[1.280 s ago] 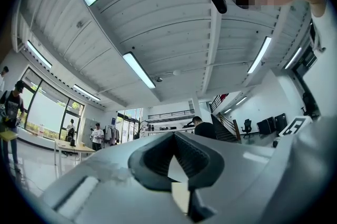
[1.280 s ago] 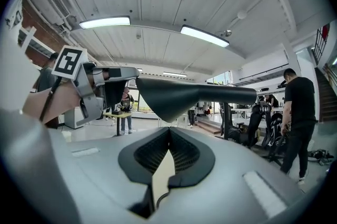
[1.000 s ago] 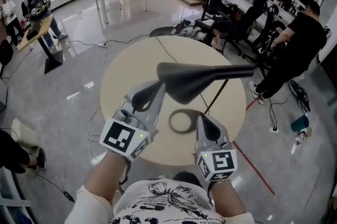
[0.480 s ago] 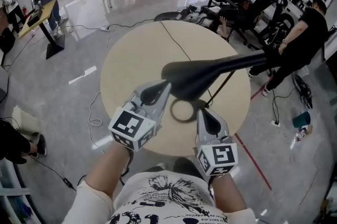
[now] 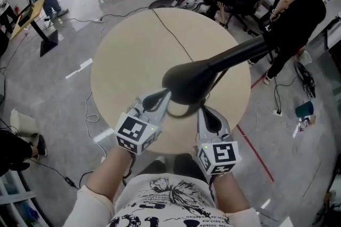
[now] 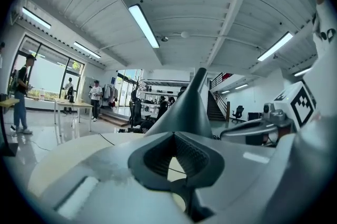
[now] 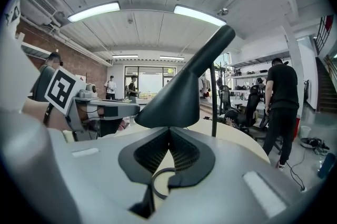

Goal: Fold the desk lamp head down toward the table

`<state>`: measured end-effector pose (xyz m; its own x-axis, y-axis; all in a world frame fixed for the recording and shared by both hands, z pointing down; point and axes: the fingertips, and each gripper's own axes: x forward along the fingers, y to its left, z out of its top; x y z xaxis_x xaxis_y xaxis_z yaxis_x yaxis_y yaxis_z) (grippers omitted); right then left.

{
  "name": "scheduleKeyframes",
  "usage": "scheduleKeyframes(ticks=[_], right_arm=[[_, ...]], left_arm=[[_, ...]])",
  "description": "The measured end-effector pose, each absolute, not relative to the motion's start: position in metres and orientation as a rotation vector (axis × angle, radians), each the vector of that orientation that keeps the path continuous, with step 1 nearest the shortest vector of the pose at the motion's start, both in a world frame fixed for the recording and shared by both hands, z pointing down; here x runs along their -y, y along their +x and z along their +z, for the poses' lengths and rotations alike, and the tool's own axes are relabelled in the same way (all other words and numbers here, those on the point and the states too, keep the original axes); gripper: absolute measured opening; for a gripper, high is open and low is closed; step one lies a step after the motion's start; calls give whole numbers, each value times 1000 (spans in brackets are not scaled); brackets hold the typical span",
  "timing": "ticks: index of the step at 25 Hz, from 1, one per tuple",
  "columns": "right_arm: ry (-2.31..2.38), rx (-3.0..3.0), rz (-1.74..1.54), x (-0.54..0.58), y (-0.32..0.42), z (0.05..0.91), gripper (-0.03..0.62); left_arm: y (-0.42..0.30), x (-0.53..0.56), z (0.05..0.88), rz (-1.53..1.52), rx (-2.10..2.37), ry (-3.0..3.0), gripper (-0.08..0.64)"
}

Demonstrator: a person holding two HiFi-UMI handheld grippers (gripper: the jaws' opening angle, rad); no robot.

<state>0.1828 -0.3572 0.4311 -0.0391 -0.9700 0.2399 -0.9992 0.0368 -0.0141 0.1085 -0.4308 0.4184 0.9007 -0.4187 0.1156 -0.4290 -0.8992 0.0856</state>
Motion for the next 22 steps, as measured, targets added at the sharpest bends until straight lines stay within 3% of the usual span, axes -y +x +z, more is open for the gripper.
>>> scheduleKeyframes(ticks=[22], right_arm=[[2105, 2090, 228, 348, 203, 433, 9]], left_arm=[[114, 429, 429, 105, 797, 2912, 6]])
